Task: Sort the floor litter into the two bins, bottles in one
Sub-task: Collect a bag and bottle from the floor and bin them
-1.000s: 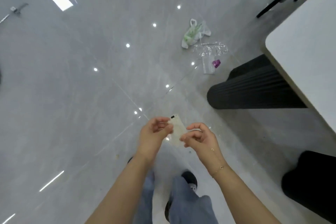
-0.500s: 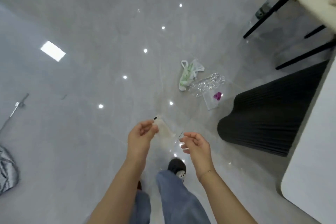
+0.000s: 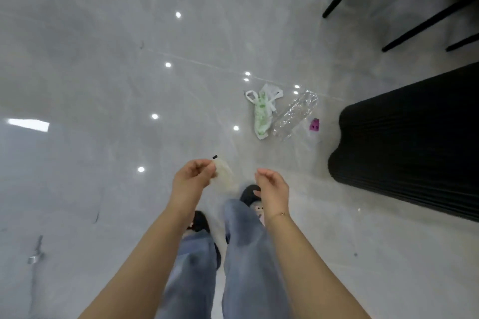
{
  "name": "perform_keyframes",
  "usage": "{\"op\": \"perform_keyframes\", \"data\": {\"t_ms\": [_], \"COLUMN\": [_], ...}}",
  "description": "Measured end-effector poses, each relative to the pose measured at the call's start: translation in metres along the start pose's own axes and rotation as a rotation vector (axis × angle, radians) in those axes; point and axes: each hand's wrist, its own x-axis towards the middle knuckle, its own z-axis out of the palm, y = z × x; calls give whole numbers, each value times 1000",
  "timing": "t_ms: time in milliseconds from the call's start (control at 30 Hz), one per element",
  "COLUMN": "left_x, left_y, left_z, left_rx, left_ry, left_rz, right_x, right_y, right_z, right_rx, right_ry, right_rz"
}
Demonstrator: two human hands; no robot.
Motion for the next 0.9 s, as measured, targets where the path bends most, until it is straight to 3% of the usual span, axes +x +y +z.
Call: {"op": "perform_keyframes", "data": {"t_ms": [200, 433, 533, 733, 900], "left_x": [86, 211, 263, 379, 442], "left_y": [60, 103, 95, 55, -6], "left_z": [47, 123, 147, 200, 228], "left_rx": [190, 207, 270, 559, 630], "left_ry": [-142, -208, -227, -383, -448], "left_rz": [-127, -299, -389, -323, -583], "right_x": [63, 173, 228, 362, 461], "right_y": [-37, -55, -60, -61, -32], "right_z": [16, 29, 38, 56, 55], "right_rx": [158, 100, 26, -148, -445], "right_ry": [229, 295, 288, 263, 245], "right_rz": [137, 227, 239, 91, -24]}}
